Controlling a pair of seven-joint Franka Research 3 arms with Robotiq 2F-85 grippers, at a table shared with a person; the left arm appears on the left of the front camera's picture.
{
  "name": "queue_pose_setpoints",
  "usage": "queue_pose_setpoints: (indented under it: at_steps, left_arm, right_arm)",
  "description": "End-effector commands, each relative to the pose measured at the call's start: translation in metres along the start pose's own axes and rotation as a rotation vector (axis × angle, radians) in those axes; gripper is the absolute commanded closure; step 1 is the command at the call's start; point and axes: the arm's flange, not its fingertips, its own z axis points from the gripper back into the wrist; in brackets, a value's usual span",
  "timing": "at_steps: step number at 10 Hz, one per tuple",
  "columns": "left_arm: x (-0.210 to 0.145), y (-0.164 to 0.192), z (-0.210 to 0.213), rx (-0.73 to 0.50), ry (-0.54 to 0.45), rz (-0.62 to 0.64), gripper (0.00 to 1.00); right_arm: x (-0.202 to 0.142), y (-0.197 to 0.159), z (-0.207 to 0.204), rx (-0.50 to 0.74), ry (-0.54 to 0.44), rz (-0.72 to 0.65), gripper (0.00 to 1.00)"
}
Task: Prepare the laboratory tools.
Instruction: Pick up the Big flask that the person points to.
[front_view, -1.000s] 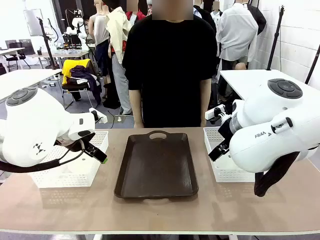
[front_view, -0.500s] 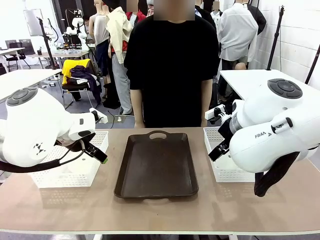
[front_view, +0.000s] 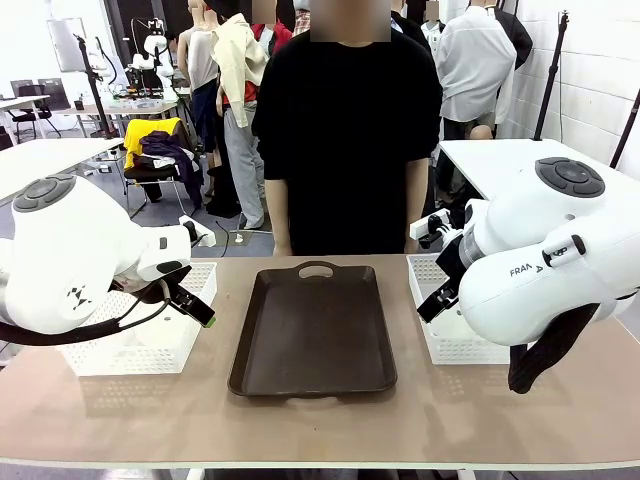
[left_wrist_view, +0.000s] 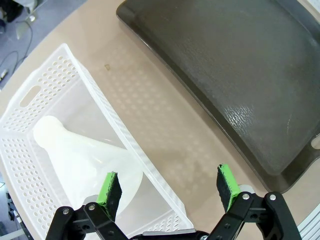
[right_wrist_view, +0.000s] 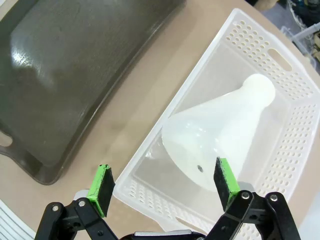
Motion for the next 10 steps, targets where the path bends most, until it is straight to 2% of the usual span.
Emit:
queue_pose_setpoints:
  at_steps: [1,6,7,10]
  left_arm:
    - [0.0,0.001,0.0,0.0,0.0,0.004,0.0]
    - [0.0,0.0,0.0,0.0,0.0,0.0,0.0]
    - [0.003,0.0,0.018,-0.002,-0.018,-0.026,0.0]
    - [0.001,0.0,0.065,-0.006,-0.13,-0.028,0.0]
  right_arm:
    - [0.0,0.0,0.0,0.0,0.0,-0.001,0.0]
    - [0.001,-0.003,0.008,-0.001,-0.009,-0.025,0.0]
    - [0.003,-0.005,0.022,-0.025,-0.016,-0.028,0.0]
    - [0.005,-0.012,0.059,0.046,-0.064,-0.045,0.0]
